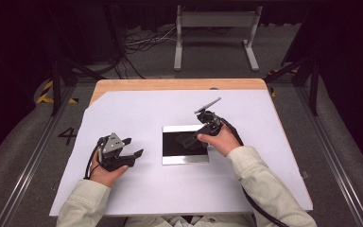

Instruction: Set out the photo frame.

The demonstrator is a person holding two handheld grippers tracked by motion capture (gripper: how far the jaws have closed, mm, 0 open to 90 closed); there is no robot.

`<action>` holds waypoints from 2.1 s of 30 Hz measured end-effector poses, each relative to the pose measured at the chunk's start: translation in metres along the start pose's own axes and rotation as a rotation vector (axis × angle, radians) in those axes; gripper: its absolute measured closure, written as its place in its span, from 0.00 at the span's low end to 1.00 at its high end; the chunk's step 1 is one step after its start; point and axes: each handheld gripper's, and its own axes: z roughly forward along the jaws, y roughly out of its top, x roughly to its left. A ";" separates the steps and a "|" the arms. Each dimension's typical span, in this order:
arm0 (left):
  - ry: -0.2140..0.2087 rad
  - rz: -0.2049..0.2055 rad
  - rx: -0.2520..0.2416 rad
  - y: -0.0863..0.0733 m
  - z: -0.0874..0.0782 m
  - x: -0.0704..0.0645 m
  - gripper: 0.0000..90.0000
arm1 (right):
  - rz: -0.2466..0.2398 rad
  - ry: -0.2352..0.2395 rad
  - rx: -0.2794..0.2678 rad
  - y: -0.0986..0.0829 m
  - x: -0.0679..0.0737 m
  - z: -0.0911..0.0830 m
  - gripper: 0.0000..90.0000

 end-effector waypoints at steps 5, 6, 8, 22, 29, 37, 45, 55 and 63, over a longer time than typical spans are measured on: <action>0.000 -0.003 0.000 0.000 0.000 -0.001 0.39 | -0.008 -0.022 0.006 0.000 0.002 0.000 0.43; 0.000 -0.002 0.001 0.000 0.000 -0.001 0.39 | -0.014 -0.027 0.009 0.000 0.003 0.000 0.43; 0.001 -0.002 0.003 0.000 0.000 -0.001 0.39 | -0.012 -0.032 0.009 0.000 0.004 0.000 0.43; -0.005 -0.002 0.002 0.000 0.001 -0.002 0.39 | -0.065 -0.065 0.022 0.000 0.013 -0.006 0.47; -0.007 -0.003 0.004 0.000 0.001 -0.002 0.39 | -0.120 -0.086 0.031 -0.002 0.020 -0.010 0.49; -0.007 -0.003 0.003 0.000 0.001 -0.002 0.39 | -0.186 -0.128 0.055 -0.007 0.031 -0.015 0.49; -0.007 0.001 0.003 0.000 0.002 -0.002 0.39 | -0.244 -0.161 0.070 -0.015 0.038 -0.020 0.49; -0.006 0.001 0.005 -0.001 0.002 -0.002 0.39 | -0.276 -0.180 0.070 -0.021 0.045 -0.023 0.50; -0.004 0.004 0.007 0.000 0.002 -0.002 0.39 | -0.308 -0.187 0.054 -0.027 0.047 -0.025 0.50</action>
